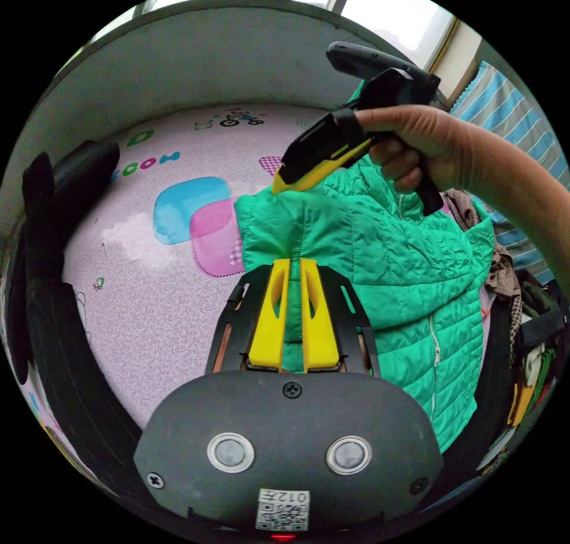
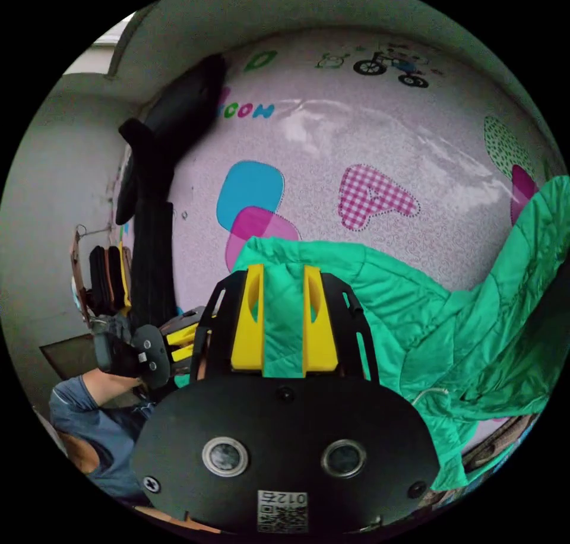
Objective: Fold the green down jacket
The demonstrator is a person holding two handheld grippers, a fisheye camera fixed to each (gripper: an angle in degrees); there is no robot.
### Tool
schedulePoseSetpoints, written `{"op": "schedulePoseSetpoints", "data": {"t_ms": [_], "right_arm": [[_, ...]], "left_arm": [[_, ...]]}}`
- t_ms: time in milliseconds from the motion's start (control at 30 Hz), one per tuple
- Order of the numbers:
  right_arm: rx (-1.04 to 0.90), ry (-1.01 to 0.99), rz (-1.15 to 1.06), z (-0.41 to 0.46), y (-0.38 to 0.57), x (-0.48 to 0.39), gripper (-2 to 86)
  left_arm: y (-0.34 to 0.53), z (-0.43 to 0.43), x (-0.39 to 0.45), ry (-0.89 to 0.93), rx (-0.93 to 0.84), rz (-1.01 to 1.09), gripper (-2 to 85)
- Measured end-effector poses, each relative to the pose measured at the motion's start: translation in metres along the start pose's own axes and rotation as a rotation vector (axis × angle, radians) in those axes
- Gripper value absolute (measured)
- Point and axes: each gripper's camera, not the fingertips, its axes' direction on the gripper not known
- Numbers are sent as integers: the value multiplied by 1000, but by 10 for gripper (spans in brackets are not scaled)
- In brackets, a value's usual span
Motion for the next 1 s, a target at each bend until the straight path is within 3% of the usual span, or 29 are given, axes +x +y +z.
{"op": "schedulePoseSetpoints", "data": {"t_ms": [100,300,433,733,867,1000], "right_arm": [[-10,-116,-11,-6,-10,2,89],[-254,-62,-59,25,-30,-8,88],[-299,-90,-126,33,-34,-20,24],[-170,445,-399,59,-8,-85,6],[-46,348,-217,55,5,-77,18],[270,228,-6,6,57,-56,1]], "left_arm": [[-5,1,-13,44,-11,-28,6],[-10,1,-26,67,-10,-33,5],[-13,2,-31,64,-18,-43,5],[-23,9,-29,40,-19,-25,5],[-25,10,-24,13,-20,5,4],[-33,-6,-34,5,-43,-38,4]]}}
